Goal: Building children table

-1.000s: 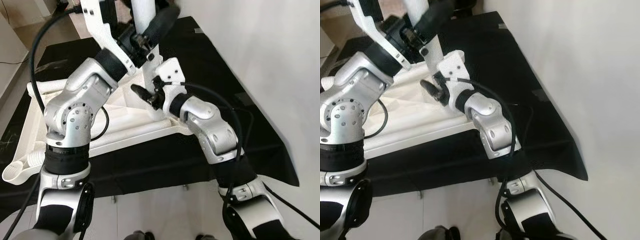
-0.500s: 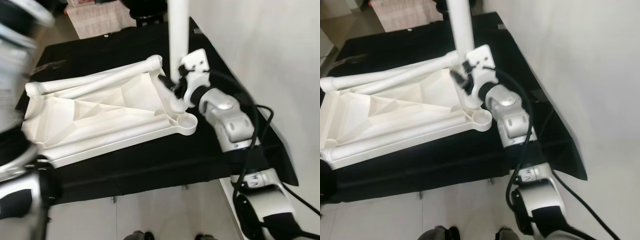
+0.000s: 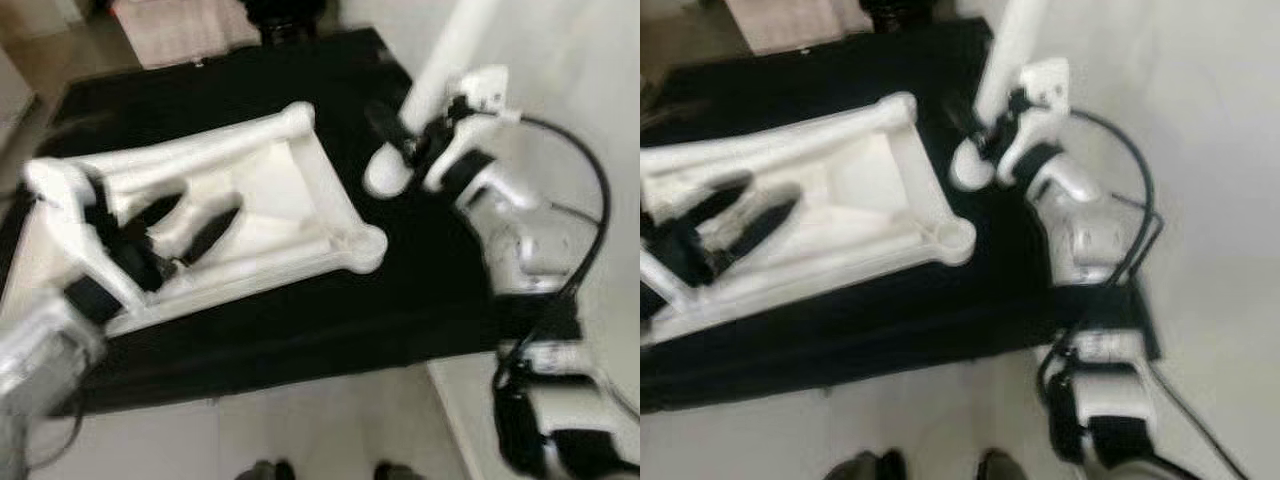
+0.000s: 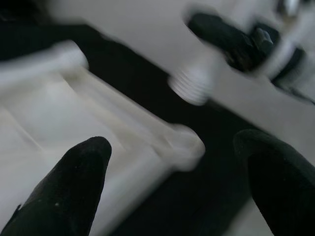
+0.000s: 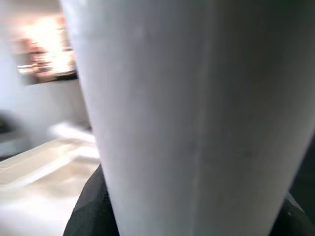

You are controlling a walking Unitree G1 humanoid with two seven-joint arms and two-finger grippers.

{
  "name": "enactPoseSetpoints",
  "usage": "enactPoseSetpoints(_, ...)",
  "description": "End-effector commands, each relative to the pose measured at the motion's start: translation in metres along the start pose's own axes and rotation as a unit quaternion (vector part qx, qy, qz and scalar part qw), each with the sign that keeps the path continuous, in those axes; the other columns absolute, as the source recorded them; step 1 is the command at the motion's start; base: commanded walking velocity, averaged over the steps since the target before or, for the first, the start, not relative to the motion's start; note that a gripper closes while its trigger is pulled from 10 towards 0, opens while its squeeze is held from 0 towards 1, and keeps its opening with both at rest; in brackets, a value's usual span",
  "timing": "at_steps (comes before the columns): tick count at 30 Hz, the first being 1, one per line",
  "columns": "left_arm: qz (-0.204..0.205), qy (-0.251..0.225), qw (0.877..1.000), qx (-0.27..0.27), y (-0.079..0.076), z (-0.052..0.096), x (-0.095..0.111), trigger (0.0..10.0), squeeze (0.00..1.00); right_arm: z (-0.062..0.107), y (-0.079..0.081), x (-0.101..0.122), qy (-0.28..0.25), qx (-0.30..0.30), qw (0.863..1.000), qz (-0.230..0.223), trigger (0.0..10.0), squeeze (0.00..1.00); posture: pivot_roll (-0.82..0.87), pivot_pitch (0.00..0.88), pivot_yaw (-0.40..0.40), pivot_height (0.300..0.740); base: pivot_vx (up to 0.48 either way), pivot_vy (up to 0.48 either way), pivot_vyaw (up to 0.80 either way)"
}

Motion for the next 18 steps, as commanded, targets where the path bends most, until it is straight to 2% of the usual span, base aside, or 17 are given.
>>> enactPoseSetpoints(1, 0.001, 0.028, 1.000, 0.005, -0.010, 0.002, -0.016, 10.0, 0.00, -0.007, 0.018, 0.001, -0.014, 0.055, 0.998, 0.011, 10.0, 0.00, 0.06, 0.311, 0.070, 0.740, 0.000, 0.000, 0.00)
enactPoseSetpoints(2, 0.011, 0.051, 0.998, 0.031, -0.006, 0.005, -0.030, 10.0, 0.00, -0.009, 0.020, 0.000, -0.013, 0.064, 0.998, 0.013, 10.0, 0.00, 0.06, 0.334, 0.069, 0.740, 0.000, 0.000, 0.00)
enactPoseSetpoints(3, 0.011, 0.051, 0.998, 0.031, -0.006, 0.005, -0.030, 10.0, 0.00, -0.009, 0.020, 0.000, -0.013, 0.064, 0.998, 0.013, 10.0, 0.00, 0.06, 0.334, 0.069, 0.740, 0.000, 0.000, 0.00)
enactPoseSetpoints(5, 0.017, 0.086, 0.994, 0.061, -0.007, 0.014, -0.049, 10.0, 0.00, -0.014, 0.020, -0.003, -0.008, 0.078, 0.997, 0.018, 10.0, 0.00, 0.06, 0.363, 0.068, 0.740, 0.000, 0.000, 0.00)
enactPoseSetpoints(10, 0.004, 0.112, 0.991, 0.069, -0.015, 0.022, -0.063, 10.0, 0.00, -0.017, 0.018, -0.005, 0.002, 0.097, 0.995, 0.020, 10.0, 0.00, 0.06, 0.379, 0.068, 0.740, 0.000, 0.000, 0.00)
enactPoseSetpoints(13, -0.048, 0.110, 0.989, 0.090, -0.024, 0.029, -0.064, 10.0, 0.00, -0.013, 0.020, -0.013, 0.034, 0.141, 0.989, 0.030, 10.0, 0.00, 0.06, 0.417, 0.072, 0.740, 0.000, 0.000, 0.00)
enactPoseSetpoints(15, -0.048, 0.110, 0.989, 0.090, -0.024, 0.029, -0.064, 10.0, 0.00, -0.013, 0.020, -0.013, 0.034, 0.141, 0.989, 0.030, 10.0, 0.00, 0.06, 0.417, 0.072, 0.740, 0.000, 0.000, 0.00)
enactPoseSetpoints(16, -0.106, 0.104, 0.982, 0.121, -0.020, 0.035, -0.058, 10.0, 0.00, -0.009, 0.022, -0.016, 0.056, 0.169, 0.983, 0.047, 10.0, 0.00, 0.07, 0.458, 0.079, 0.740, 0.000, 0.000, 0.00)
enactPoseSetpoints(17, -0.106, 0.104, 0.982, 0.121, -0.020, 0.035, -0.058, 10.0, 0.00, -0.009, 0.022, -0.016, 0.056, 0.169, 0.983, 0.047, 10.0, 0.00, 0.07, 0.458, 0.079, 0.740, 0.000, 0.000, 0.00)
enactPoseSetpoints(18, -0.131, 0.103, 0.977, 0.131, -0.018, 0.037, -0.055, 10.0, 0.00, -0.008, 0.021, -0.016, 0.063, 0.176, 0.981, 0.054, 10.0, 0.00, 0.07, 0.458, 0.079, 0.740, 0.000, 0.000, 0.00)
Point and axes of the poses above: a point about 5 cm out from each wrist's last joint towards the gripper, its own z axis pointing back from the gripper into the wrist, its own x axis along the axis of the wrist's last joint, y = z × x, the point moved 4 cm from there along -z, pointing out of the wrist towards the gripper, and after that the axes turned 1 degree about -z, right-handed, at the moved point
